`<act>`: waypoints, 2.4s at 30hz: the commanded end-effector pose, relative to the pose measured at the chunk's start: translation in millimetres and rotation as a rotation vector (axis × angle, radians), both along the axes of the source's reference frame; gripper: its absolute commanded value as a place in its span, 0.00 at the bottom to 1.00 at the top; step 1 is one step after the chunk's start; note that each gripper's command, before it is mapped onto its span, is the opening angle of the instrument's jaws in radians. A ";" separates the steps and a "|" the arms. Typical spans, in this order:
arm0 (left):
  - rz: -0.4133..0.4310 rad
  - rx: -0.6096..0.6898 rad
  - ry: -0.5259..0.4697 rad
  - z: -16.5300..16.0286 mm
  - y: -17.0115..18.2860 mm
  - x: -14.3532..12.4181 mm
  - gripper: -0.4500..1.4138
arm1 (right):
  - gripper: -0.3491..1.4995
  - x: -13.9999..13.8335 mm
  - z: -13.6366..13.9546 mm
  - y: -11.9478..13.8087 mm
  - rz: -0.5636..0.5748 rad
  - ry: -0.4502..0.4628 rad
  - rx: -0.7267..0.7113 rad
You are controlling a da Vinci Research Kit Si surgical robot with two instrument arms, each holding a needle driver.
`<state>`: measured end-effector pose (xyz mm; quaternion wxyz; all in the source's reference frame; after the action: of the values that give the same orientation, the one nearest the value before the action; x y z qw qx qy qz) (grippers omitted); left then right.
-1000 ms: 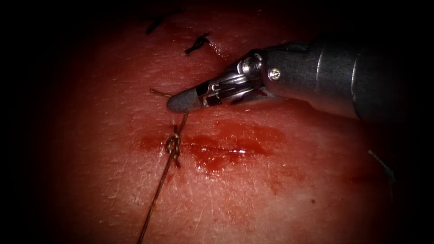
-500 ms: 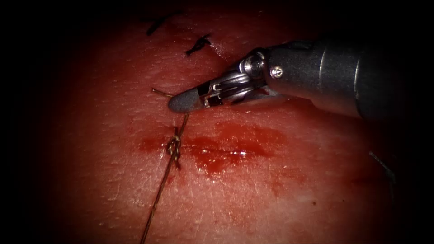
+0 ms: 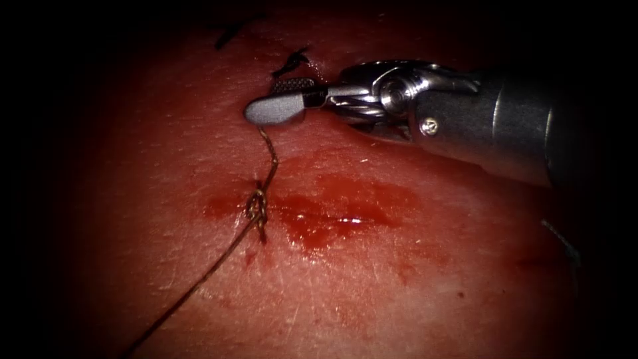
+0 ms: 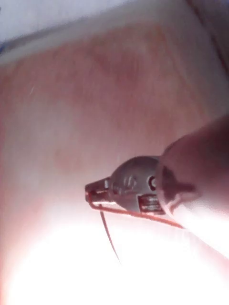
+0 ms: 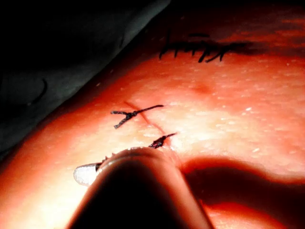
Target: Wound Closure
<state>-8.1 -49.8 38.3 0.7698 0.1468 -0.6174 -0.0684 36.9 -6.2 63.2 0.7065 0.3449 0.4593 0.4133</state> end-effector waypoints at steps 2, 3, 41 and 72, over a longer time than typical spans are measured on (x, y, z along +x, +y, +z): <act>-0.012 -0.025 0.015 -0.7 1.8 0.4 0.00 | 0.94 0.3 -0.6 1.1 0.016 0.030 -0.015; -0.018 -0.045 0.023 -1.4 3.2 0.9 0.00 | 0.96 0.0 -0.9 1.3 0.022 0.043 -0.029; 0.145 -0.259 -0.303 1.3 26.8 -15.9 0.00 | 0.18 6.8 -1.3 -7.1 -0.047 0.114 -0.708; -0.090 -0.190 -0.071 9.5 32.4 -2.6 0.00 | 0.00 12.6 -6.2 -7.5 -0.168 0.655 -0.732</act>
<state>-9.5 -17.4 48.0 0.7595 0.0433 -0.6476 -0.0439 49.0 -14.0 56.6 0.6286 0.2232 0.7442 0.0361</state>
